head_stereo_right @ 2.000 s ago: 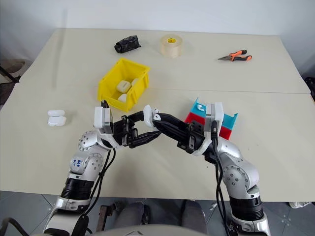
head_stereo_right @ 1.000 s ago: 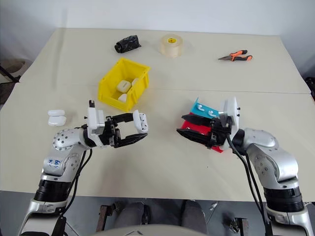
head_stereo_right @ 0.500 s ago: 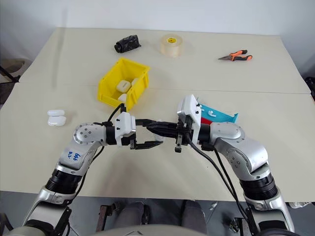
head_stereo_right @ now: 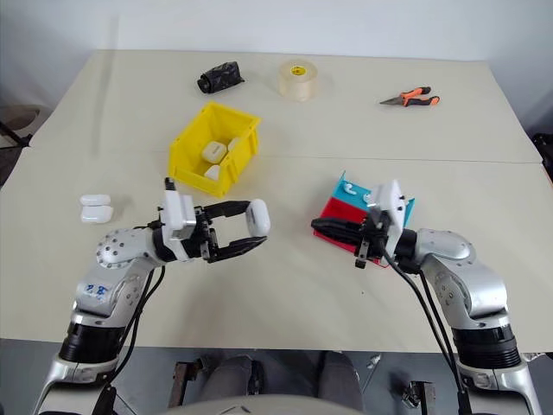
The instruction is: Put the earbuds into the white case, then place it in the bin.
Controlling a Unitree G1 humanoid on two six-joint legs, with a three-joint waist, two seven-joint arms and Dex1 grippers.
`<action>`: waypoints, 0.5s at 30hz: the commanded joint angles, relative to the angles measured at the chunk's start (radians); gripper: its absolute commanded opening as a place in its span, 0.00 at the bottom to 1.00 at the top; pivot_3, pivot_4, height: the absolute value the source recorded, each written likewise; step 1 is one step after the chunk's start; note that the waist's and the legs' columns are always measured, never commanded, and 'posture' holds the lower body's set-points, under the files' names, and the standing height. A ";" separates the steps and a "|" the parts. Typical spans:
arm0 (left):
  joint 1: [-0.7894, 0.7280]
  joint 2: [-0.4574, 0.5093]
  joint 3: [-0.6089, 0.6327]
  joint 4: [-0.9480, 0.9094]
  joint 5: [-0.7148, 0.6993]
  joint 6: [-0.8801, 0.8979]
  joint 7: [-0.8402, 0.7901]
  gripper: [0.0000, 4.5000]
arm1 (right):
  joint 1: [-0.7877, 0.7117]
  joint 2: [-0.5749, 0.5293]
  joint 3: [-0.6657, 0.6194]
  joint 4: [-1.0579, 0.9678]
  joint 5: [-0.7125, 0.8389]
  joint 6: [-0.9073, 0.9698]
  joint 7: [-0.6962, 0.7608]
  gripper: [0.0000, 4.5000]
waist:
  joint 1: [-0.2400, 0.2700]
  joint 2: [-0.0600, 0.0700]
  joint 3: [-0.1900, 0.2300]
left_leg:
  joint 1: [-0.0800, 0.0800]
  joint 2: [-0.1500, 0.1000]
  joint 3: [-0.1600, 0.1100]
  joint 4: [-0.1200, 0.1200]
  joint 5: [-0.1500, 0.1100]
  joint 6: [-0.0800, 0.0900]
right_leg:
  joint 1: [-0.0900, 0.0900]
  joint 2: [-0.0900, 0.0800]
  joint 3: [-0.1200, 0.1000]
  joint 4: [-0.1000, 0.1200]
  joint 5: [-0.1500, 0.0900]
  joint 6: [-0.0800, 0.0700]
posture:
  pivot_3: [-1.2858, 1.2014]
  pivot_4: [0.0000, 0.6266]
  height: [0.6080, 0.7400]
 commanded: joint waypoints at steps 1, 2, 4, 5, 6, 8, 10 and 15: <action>0.088 0.008 0.118 -0.055 0.016 -0.020 0.121 0.62 | 0.037 0.028 -0.064 -0.055 -0.029 -0.196 0.038 0.22 | 0.000 0.000 0.000 | 0.000 0.000 0.000 0.000 0.000 0.000 | 0.000 0.000 0.000 0.000 0.000 0.000 | 0.52 0.24 1.00; 0.107 0.004 0.156 -0.057 0.011 -0.014 0.158 0.62 | 0.047 0.031 -0.067 -0.062 -0.041 -0.218 0.037 0.29 | 0.001 0.000 0.000 | 0.000 0.000 0.000 -0.001 0.000 0.000 | 0.000 0.000 0.001 0.000 0.000 0.000 | 0.52 0.24 1.00; 0.126 -0.004 0.214 -0.064 -0.013 0.038 0.236 0.62 | 0.065 0.050 -0.081 -0.060 -0.057 -0.269 0.014 0.45 | 0.002 0.000 0.000 | 0.000 0.000 0.000 0.000 0.000 0.000 | 0.000 0.000 0.000 0.000 0.000 0.000 | 0.52 0.24 1.00; 0.133 -0.006 0.239 -0.067 -0.031 0.066 0.267 0.62 | 0.082 0.055 -0.087 -0.062 -0.055 -0.276 0.005 0.52 | 0.005 0.000 0.000 | 0.000 0.000 0.000 0.000 0.000 0.000 | 0.000 0.000 0.000 0.000 0.000 0.000 | 0.52 0.24 1.00; 0.135 -0.011 0.257 -0.068 -0.029 0.077 0.301 0.62 | 0.102 0.055 -0.086 -0.057 -0.078 -0.317 0.014 0.61 | 0.009 0.000 0.000 | 0.000 0.000 -0.001 0.000 0.000 0.000 | 0.000 0.000 0.000 0.000 0.000 0.000 | 0.52 0.24 1.00; 0.123 -0.024 0.285 -0.059 -0.033 0.114 0.369 0.62 | 0.131 0.049 -0.087 -0.048 -0.102 -0.356 0.020 0.75 | 0.018 -0.001 0.000 | 0.000 0.000 -0.001 0.001 0.000 0.000 | 0.001 0.000 0.000 0.000 0.000 0.000 | 0.52 0.24 1.00; 0.076 -0.017 0.282 -0.014 0.004 0.110 0.407 0.62 | 0.133 0.059 -0.104 -0.044 -0.098 -0.355 -0.023 0.90 | 0.024 -0.001 0.000 | 0.000 -0.001 -0.001 0.002 0.000 0.000 | 0.001 -0.001 0.001 0.000 0.000 0.000 | 0.52 0.24 1.00; -0.179 -0.024 0.213 0.258 0.090 0.026 0.426 0.62 | 0.134 0.065 -0.100 -0.023 -0.125 -0.382 -0.060 0.99 | 0.031 -0.001 0.000 | 0.000 -0.001 -0.001 0.004 0.000 0.000 | 0.002 0.000 0.000 0.001 0.000 0.000 | 0.52 0.24 1.00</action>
